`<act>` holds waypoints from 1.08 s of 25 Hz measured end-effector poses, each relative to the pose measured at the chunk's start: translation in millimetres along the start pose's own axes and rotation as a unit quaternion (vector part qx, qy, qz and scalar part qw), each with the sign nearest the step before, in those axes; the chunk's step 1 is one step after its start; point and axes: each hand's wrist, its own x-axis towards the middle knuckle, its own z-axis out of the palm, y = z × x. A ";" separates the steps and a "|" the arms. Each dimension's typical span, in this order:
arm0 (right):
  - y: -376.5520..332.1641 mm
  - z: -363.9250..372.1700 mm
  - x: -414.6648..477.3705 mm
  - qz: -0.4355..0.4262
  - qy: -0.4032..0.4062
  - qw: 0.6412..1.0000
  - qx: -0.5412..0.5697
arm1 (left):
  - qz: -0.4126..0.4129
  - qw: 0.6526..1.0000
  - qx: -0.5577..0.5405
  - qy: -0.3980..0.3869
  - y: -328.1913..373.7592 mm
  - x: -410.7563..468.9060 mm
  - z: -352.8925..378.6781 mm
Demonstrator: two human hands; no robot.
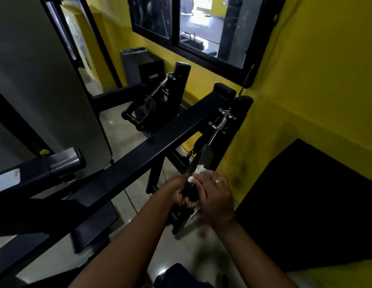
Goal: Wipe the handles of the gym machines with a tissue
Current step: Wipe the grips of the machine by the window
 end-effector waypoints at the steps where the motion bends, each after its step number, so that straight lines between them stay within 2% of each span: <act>1: -12.1 4.0 2.5 0.042 0.020 0.999 -0.004 | 0.007 1.000 0.024 0.003 -0.1 -2.0 0.1; 2: -21.2 7.6 0.6 0.035 0.029 0.999 -0.007 | 0.022 0.998 0.051 0.025 -0.8 -0.2 -1.0; 5: -18.6 -1.6 -13.7 -0.131 -0.021 0.991 -0.013 | 0.070 0.995 0.046 0.048 -3.7 6.2 -8.1; 6: -13.2 -4.6 -13.4 -0.138 -0.029 0.990 -0.018 | 0.067 0.996 0.050 0.045 -3.9 6.2 -8.4; 7: -11.6 -5.6 -10.3 -0.102 -0.029 0.994 -0.018 | 0.050 0.997 0.048 0.038 -3.4 1.9 -6.7; 10: -28.0 5.3 6.3 0.133 0.019 0.990 0.036 | 0.007 1.000 0.030 -0.003 -1.4 -2.8 -4.7; 11: -33.2 10.0 6.0 0.146 0.023 0.988 0.035 | 0.016 1.000 0.014 -0.001 0.1 -2.2 -7.1; 13: -34.2 14.2 -3.9 0.081 -0.003 0.996 0.045 | 0.027 0.999 -0.020 0.006 1.1 5.3 -17.8; 14: -30.7 14.2 -7.8 0.075 -0.006 0.994 0.073 | 0.019 0.999 -0.032 -0.002 2.6 7.1 -21.4; 15: -29.1 12.4 -7.6 0.115 0.001 0.988 0.107 | 0.008 0.999 -0.032 -0.012 4.0 3.9 -20.7; 16: -31.7 10.8 -4.6 0.186 0.013 0.972 0.143 | -0.001 0.999 -0.021 -0.024 4.5 3.4 -19.5; 18: -45.5 13.7 6.7 0.336 0.024 0.915 0.222 | -0.009 0.999 0.010 -0.046 5.4 3.1 -16.6; 20: -56.8 16.9 13.0 0.414 0.034 0.861 0.294 | -0.010 0.999 0.021 -0.042 6.5 4.9 -17.9; 22: -59.2 11.3 9.1 0.423 0.050 0.839 0.337 | -0.026 0.999 0.000 -0.040 8.0 10.8 -20.3; 23: -59.6 6.3 3.6 0.415 0.060 0.841 0.341 | -0.043 0.999 -0.010 -0.029 9.3 12.3 -20.4; 27: -51.1 -1.8 -2.4 0.360 0.086 0.880 0.298 | -0.051 0.998 -0.031 -0.018 10.4 14.7 -18.1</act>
